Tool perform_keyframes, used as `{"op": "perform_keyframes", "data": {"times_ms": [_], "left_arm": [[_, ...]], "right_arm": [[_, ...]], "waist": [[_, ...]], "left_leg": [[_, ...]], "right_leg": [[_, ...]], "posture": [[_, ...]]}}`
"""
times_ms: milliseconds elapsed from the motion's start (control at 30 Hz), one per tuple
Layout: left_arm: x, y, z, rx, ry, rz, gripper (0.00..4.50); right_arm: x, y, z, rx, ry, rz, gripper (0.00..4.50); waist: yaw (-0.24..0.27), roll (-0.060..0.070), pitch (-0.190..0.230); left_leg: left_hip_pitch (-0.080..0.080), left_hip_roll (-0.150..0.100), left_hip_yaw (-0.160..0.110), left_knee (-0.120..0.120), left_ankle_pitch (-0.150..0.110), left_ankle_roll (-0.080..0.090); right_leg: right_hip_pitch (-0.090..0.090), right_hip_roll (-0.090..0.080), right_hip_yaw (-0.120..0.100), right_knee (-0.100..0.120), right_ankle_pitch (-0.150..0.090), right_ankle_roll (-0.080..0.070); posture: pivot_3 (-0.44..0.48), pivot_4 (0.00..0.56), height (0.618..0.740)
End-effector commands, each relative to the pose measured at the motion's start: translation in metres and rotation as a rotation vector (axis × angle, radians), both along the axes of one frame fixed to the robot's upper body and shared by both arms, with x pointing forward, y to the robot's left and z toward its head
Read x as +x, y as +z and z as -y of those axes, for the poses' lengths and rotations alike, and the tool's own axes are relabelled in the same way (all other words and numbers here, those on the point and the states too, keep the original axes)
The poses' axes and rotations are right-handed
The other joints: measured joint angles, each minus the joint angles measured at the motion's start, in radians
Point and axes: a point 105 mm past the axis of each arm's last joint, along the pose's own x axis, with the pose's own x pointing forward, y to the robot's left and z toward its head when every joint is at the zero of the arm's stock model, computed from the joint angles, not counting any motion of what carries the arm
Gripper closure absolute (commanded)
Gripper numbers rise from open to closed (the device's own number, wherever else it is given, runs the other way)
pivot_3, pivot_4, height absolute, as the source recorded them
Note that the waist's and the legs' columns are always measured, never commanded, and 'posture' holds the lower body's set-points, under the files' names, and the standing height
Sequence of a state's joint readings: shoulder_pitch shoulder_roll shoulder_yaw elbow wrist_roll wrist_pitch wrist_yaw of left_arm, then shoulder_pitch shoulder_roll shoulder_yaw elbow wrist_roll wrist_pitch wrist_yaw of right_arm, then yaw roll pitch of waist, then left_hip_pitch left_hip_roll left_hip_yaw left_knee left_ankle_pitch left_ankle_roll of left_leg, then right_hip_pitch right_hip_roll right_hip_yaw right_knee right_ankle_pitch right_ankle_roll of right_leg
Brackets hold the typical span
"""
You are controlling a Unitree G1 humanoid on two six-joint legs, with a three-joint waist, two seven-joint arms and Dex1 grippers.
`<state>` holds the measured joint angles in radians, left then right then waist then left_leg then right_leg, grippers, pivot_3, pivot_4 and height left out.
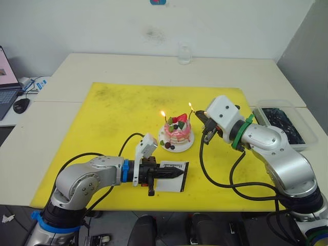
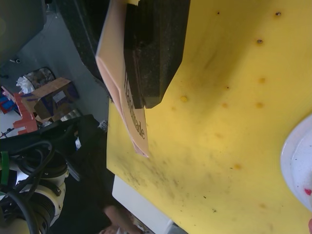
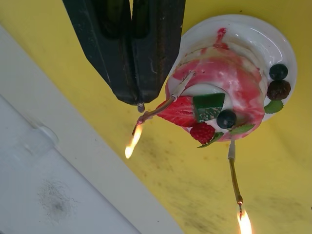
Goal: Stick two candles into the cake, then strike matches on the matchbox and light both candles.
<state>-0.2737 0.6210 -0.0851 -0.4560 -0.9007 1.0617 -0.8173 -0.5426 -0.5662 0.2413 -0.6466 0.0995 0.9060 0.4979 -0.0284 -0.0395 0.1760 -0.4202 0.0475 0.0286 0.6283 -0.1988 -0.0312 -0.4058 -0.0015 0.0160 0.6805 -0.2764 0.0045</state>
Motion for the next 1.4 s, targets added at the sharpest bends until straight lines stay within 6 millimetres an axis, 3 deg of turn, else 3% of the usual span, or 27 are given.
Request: {"op": "perform_keyframes", "data": {"times_ms": [33,933,1033,1200,1400], "left_arm": [[-0.001,0.006,0.003,-0.021,-0.019,0.026,4.5],[-0.003,0.005,0.004,-0.017,-0.021,0.018,4.5],[-0.002,0.004,0.004,-0.017,-0.019,0.017,4.5],[-0.002,0.004,0.004,-0.02,-0.018,0.013,4.5],[0.0,0.002,0.008,-0.03,-0.017,0.011,4.5]], "right_arm": [[-0.002,0.017,-0.002,0.019,0.006,0.075,4.47],[-0.003,0.015,0.0,0.02,0.003,0.076,4.47],[-0.005,0.014,0.014,0.012,-0.031,0.062,4.47],[-0.009,0.012,0.06,0.015,-0.184,0.028,4.47],[-0.014,0.003,0.138,0.031,-0.476,0.0,4.47]], "waist": [[0.0,0.0,0.0],[0.0,0.0,0.0],[0.0,0.0,0.0],[0.004,0.0,0.0],[0.005,0.0,0.0]], "left_leg": [[0.0,0.0,0.0,0.0,0.0,0.0],[0.0,0.0,0.0,0.0,0.0,0.0],[0.0,0.0,0.0,0.0,0.0,0.0],[-0.001,-0.001,0.0,0.0,0.0,0.0],[-0.001,-0.001,0.0,0.0,0.0,0.0]], "right_leg": [[0.0,0.0,0.0,0.0,0.0,0.0],[0.0,0.0,0.0,0.0,0.0,0.0],[0.0,0.0,0.0,0.0,0.0,0.0],[0.0,0.0,0.0,-0.001,0.0,0.0],[0.0,0.0,-0.001,0.0,0.0,0.0]], "posture": [[0.0,0.15,0.74],[0.0,0.15,0.74],[0.0,0.15,0.74],[0.0,0.15,0.74],[0.0,0.15,0.74]]}}
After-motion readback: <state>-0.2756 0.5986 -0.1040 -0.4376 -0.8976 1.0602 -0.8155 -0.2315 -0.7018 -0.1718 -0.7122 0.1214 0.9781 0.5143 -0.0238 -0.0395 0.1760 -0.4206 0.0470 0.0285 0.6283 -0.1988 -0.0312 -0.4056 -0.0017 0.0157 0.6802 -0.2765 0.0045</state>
